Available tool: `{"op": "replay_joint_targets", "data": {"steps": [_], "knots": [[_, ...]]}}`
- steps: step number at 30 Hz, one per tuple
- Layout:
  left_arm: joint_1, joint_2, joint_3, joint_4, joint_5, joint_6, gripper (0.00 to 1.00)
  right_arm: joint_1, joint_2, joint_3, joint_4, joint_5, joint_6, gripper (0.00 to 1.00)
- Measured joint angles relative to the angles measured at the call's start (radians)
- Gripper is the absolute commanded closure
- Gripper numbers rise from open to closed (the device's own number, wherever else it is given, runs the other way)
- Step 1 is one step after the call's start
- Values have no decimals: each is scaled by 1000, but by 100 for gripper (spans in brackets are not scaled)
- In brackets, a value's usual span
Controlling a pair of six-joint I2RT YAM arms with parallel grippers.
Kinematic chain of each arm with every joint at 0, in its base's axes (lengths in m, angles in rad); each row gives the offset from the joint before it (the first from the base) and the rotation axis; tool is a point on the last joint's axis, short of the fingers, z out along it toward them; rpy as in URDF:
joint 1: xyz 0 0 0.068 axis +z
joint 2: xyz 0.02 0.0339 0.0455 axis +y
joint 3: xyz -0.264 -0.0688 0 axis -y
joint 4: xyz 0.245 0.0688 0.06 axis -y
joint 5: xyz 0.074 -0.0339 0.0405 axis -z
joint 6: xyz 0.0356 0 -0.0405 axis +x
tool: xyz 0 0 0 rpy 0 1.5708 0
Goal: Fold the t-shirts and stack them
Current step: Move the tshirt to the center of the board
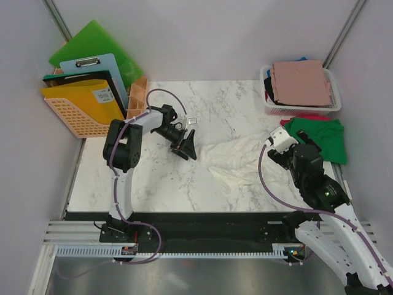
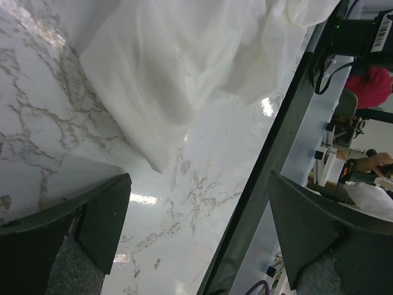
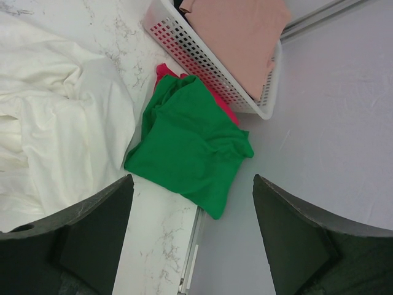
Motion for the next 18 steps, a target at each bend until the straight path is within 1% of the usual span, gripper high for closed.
{"op": "replay_joint_targets", "data": {"steps": [8,9,10,11,12,13,14,15,16,17,18], "knots": [[-10,27,40,16,-28,-47,1,-6,13,0,7,-3,5,15],[-14,34,48,16,-27,-52,4,-6,16,0,10,-3,5,15],[-20,41,56,15,-26,-60,9,-6,20,0,14,-3,5,15],[-28,48,63,15,-26,-65,10,-6,23,0,18,-3,6,15],[-37,54,68,15,-26,-68,16,-6,24,0,21,-3,6,15],[-47,61,73,14,-24,-71,27,-6,26,0,24,-3,7,15],[-60,68,77,13,-25,-77,33,-6,27,0,27,-3,8,15],[-76,77,80,16,-33,-78,43,-6,28,0,30,-3,8,15],[-90,87,83,14,-36,-80,93,-6,29,0,34,-3,8,15],[-107,100,86,11,-42,-88,98,-6,29,0,37,-3,8,15],[-121,113,89,11,-58,-84,98,-6,30,0,39,-3,8,16]]}}
